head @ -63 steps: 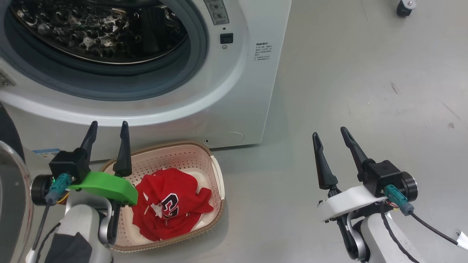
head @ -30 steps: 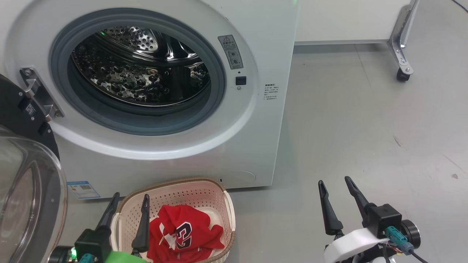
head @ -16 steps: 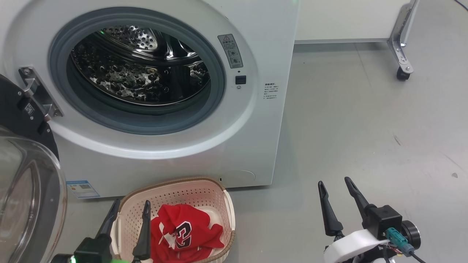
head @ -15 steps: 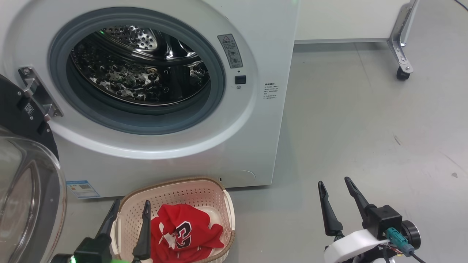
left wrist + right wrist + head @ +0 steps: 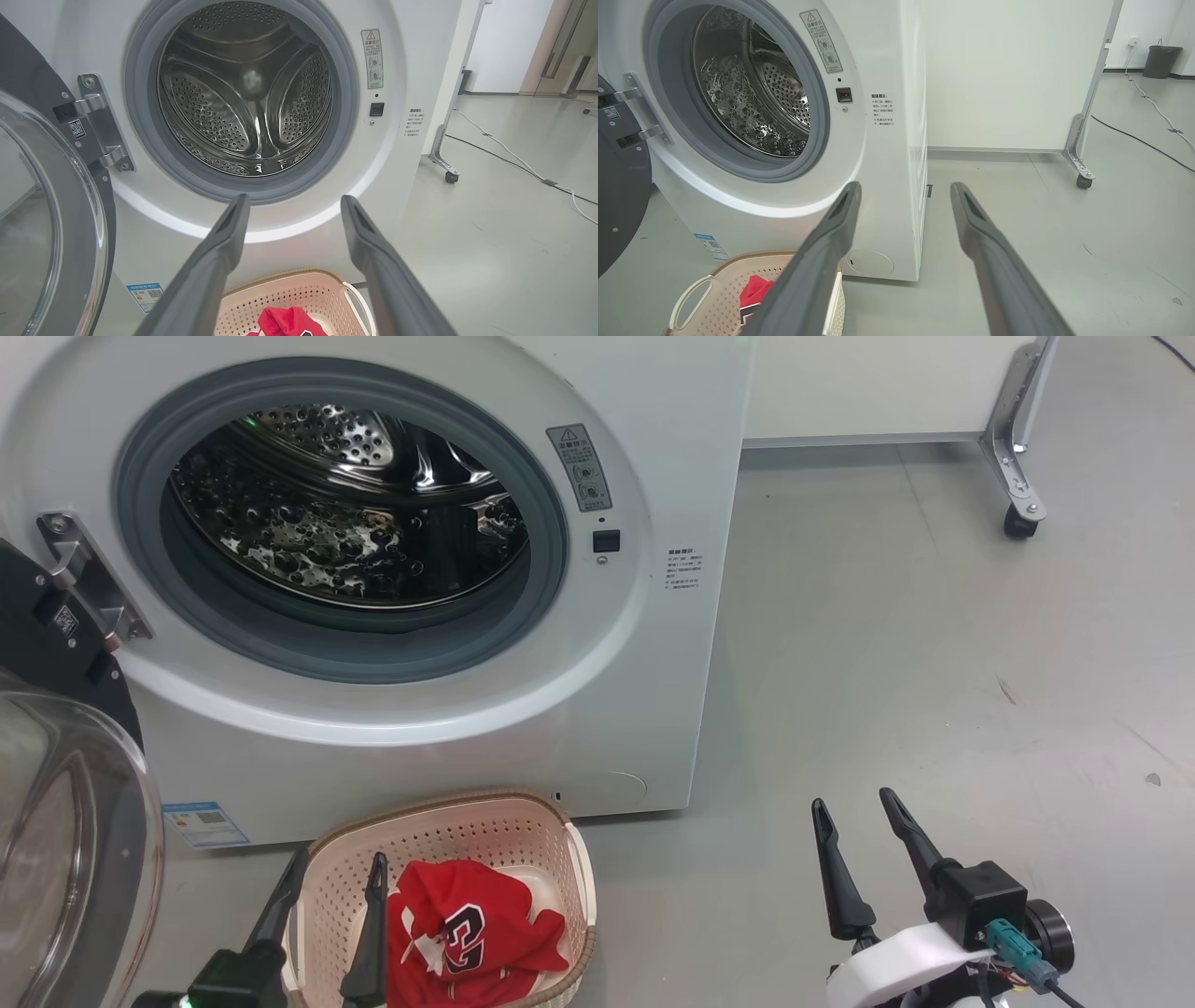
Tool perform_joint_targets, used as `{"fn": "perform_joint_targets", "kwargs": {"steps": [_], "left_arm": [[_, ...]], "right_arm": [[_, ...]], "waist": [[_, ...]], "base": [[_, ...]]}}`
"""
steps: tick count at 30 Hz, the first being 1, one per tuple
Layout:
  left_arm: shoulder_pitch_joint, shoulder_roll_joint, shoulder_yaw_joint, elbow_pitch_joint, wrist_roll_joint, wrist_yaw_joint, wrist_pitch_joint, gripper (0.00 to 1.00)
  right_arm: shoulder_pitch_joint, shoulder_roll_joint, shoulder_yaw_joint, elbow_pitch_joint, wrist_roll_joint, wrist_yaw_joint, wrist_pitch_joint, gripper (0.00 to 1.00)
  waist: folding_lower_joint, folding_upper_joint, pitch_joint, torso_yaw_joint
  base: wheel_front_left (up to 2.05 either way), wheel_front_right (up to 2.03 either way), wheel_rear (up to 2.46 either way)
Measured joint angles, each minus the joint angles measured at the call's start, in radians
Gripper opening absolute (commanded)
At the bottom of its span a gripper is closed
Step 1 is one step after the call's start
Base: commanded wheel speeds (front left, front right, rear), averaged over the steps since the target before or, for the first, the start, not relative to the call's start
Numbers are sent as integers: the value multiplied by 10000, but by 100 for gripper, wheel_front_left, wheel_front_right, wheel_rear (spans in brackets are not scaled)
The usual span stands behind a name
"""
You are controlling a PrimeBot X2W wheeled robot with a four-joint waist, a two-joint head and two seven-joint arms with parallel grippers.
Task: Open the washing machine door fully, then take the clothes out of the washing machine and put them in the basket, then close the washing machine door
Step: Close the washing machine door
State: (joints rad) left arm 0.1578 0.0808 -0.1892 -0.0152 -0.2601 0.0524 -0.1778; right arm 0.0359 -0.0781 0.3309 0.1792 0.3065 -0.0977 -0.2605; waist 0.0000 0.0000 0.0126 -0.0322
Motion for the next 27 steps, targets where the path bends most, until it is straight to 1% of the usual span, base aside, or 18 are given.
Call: {"fn": "perform_joint_targets", "kwargs": {"steps": [14,27], "left_arm": [[174,19,-46,-431,69,127,247,100],[332,44,-69,-742,73,142,449,100]], "right_arm": [[67,13,-35,-17,-2,40,0,100],[82,40,-69,-27,-12,40,0,100]], "waist": [[0,0,10,-33],[0,0,23,-33]], "base": [[-34,34,0],[-91,91,0]]}}
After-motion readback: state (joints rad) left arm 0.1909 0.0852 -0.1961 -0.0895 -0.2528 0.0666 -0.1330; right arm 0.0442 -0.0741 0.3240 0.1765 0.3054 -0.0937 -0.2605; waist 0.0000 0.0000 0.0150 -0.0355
